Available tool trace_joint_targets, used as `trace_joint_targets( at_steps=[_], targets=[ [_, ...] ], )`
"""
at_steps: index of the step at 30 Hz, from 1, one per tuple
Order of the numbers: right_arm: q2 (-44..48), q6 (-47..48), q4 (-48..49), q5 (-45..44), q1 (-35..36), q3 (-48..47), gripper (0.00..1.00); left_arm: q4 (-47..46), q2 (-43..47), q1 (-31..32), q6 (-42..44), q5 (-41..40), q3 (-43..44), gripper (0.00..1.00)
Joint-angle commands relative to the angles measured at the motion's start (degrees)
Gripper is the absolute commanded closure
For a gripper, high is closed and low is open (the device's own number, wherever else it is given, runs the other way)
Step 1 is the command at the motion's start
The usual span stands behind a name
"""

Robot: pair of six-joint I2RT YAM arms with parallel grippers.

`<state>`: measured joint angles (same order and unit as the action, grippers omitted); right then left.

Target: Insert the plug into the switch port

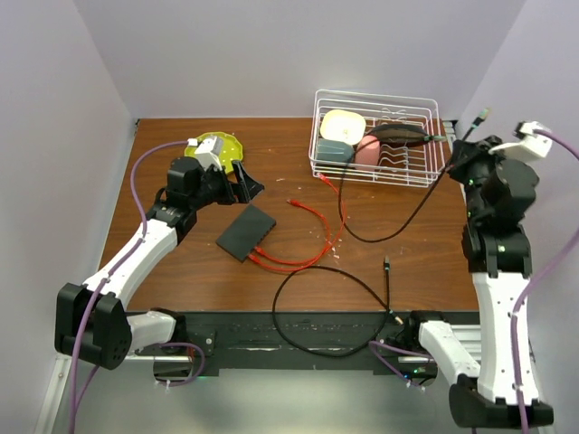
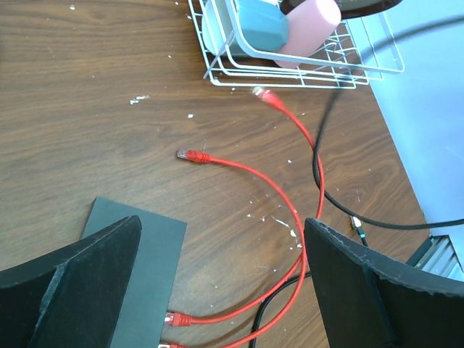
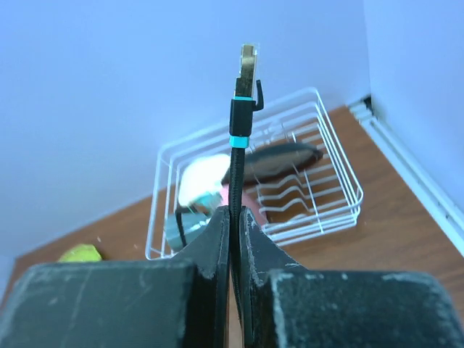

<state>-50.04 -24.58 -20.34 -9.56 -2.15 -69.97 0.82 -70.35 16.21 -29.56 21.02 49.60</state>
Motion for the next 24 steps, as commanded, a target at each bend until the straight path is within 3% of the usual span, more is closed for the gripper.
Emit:
trace_joint_targets(
  at_steps=[1, 6, 18, 21, 24],
  targets=[
    [1.79, -0.83, 0.92, -4.33, 0.04, -4.55, 1.0, -3.1, -0.05, 0.32, -1.02, 1.4, 0.5, 0.0],
    [1.77, 1.46, -2.96, -7.13, 0.04, -10.27, 1.0, -3.37, -0.58, 0.32, -1.03, 1.92, 0.84, 0.0],
    [7.94, 0.76, 5.9, -6.26, 0.04, -10.36, 1.0, -2.75, -0.49, 0.32, -0.58, 1.13, 0.76, 0.0],
    [8.64, 0.5, 6.8, -4.33, 0.04, -11.32, 1.0, -2.67, -0.76, 0.32, -0.32, 1.66, 1.2, 0.0],
    [7.77, -0.38, 9.86, 3.91, 0.04, -9.57, 1.0, -2.93, -0.76, 0.32, -0.41, 1.31, 0.58, 0.0]
  ],
)
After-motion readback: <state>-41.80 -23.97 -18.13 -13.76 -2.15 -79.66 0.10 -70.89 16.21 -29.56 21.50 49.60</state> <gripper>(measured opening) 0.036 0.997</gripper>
